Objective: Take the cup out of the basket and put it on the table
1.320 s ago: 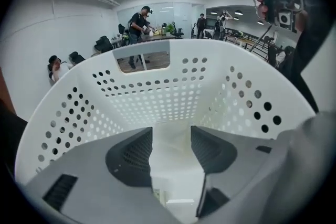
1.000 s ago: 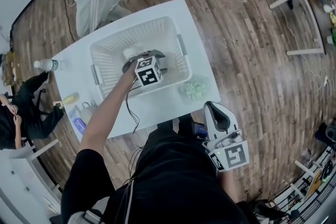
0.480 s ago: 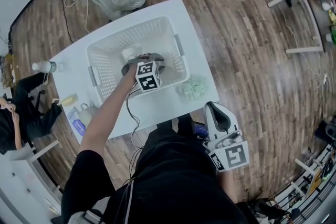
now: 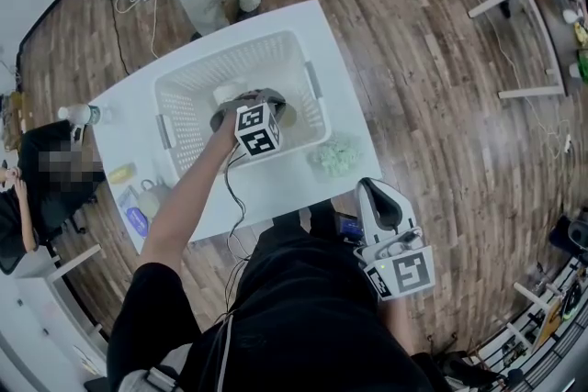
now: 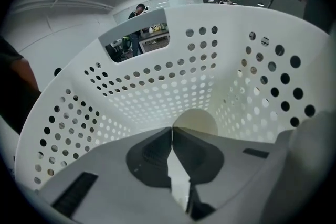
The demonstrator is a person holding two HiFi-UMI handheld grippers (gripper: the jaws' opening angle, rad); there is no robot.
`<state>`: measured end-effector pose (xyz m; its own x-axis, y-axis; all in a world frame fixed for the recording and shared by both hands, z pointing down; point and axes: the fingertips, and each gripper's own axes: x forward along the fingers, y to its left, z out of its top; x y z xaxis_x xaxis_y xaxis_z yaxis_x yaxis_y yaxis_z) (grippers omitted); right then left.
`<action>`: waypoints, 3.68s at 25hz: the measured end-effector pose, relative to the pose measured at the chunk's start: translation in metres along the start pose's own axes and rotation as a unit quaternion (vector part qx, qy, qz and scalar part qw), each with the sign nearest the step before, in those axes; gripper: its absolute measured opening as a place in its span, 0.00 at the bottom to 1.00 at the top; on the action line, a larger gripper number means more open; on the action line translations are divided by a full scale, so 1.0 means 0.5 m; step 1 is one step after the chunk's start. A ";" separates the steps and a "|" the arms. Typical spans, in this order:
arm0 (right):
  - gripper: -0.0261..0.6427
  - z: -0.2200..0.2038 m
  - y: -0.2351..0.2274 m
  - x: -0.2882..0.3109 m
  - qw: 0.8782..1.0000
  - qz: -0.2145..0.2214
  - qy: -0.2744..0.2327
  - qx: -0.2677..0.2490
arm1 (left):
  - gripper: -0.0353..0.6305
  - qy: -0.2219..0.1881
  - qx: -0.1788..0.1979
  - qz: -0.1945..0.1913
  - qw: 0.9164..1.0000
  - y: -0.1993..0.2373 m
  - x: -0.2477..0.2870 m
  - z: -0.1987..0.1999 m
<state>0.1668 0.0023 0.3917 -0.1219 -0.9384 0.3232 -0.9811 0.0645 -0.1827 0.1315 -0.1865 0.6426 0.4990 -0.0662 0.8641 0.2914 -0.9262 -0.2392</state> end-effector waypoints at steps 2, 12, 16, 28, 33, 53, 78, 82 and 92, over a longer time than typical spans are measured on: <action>0.08 0.004 0.001 -0.001 1.000 0.002 -0.002 -0.001 | 0.08 0.001 -0.004 0.010 1.000 0.011 -0.005 0.002; 0.08 0.015 0.005 -0.013 1.000 0.005 -0.011 -0.010 | 0.08 -0.007 -0.049 0.046 0.998 0.058 -0.049 0.012; 0.08 0.020 0.010 -0.017 1.000 0.010 -0.017 -0.011 | 0.07 -0.025 -0.089 0.064 0.994 0.074 -0.083 0.021; 0.08 0.044 0.039 -0.009 0.998 0.047 -0.039 -0.026 | 0.07 -0.166 -0.230 0.174 0.943 0.103 -0.277 0.075; 0.08 0.052 0.074 -0.002 0.995 0.077 -0.053 -0.028 | 0.07 -0.221 -0.270 0.208 0.914 0.095 -0.386 0.075; 0.08 0.047 0.174 0.040 0.979 0.194 -0.035 -0.052 | 0.07 -0.302 -0.444 0.262 0.802 -0.193 -0.591 -0.003; 0.08 -0.038 0.286 0.066 0.967 0.244 0.029 -0.063 | 0.07 -0.041 -0.573 0.217 0.789 -0.396 -0.479 -0.409; 0.08 -0.055 0.299 0.070 0.966 0.248 0.041 -0.065 | 0.07 0.020 -0.577 0.181 0.797 -0.405 -0.447 -0.458; 0.08 -0.115 0.337 0.084 0.957 0.278 0.069 -0.054 | 0.07 0.115 -0.591 0.169 0.780 -0.399 -0.408 -0.548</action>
<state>-0.0124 -0.0066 0.4278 -0.6404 -0.6963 0.3242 -0.7681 0.5818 -0.2675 -0.2522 -0.0902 0.6352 0.1856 -0.3198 0.9291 -0.8494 -0.5276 -0.0119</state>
